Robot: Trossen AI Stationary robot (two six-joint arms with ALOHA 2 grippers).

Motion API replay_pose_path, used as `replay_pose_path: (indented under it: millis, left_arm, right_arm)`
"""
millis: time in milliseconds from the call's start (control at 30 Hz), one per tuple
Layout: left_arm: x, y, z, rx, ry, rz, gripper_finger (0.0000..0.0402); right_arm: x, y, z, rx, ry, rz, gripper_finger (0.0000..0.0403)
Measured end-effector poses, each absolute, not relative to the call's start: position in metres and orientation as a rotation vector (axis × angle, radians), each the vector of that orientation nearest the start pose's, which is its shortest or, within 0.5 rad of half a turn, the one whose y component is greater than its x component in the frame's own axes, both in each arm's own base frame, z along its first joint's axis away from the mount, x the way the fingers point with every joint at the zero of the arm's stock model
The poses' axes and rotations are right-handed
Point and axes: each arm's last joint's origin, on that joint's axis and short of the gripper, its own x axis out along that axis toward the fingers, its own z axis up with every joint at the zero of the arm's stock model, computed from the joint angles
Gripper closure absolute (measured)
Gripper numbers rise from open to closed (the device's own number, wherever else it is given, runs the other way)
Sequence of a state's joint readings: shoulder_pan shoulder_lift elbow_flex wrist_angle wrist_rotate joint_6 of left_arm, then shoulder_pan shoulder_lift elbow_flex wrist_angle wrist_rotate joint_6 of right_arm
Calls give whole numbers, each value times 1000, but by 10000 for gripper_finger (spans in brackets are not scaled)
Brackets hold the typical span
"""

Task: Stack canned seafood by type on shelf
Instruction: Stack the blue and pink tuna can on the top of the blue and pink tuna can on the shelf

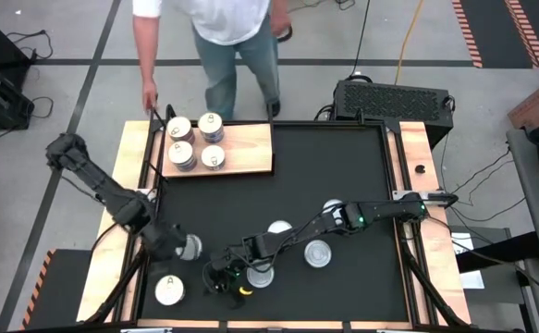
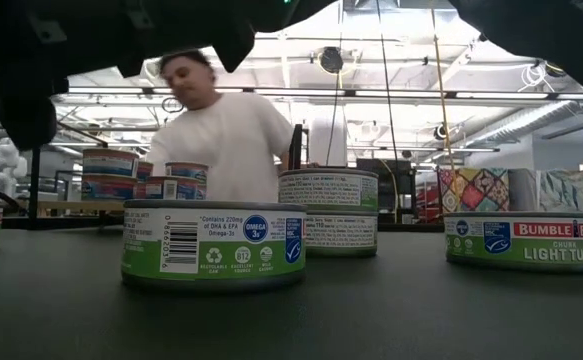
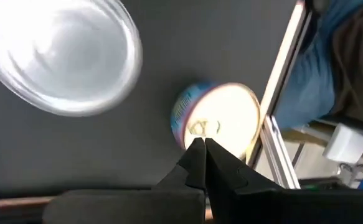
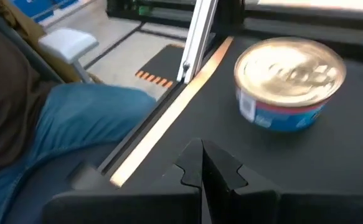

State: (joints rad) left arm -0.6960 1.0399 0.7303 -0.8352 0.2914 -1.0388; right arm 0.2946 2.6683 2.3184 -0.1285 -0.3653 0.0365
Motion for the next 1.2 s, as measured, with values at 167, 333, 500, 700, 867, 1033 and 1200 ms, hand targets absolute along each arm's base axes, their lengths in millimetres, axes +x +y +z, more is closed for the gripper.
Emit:
replay_pose_path:
  millis: [167, 333, 500, 700, 867, 1033, 1200]
  left_arm:
    - [119, -146, 222, -609, 1476, -172, 401]
    - [113, -158, 211, -525, 1470, -89, 385]
    - [115, -165, 200, -463, 1502, -61, 329]
    - [120, -165, 190, -453, 1576, -8, 259]
    - [120, -165, 190, -439, 1561, -8, 241]
    - [120, -165, 178, -458, 1545, -63, 240]
    - [116, -159, 165, -518, 1553, -125, 240]
  right_arm:
    - [556, 188, 147, 49, 558, 647, 403]
    - [552, 197, 145, 44, 578, 661, 403]
    - [550, 201, 144, 43, 590, 667, 403]
    - [551, 200, 144, 37, 588, 668, 403]
    - [551, 200, 144, 37, 588, 668, 403]
    - [551, 200, 144, 37, 588, 668, 403]
    - [551, 200, 144, 37, 589, 668, 403]
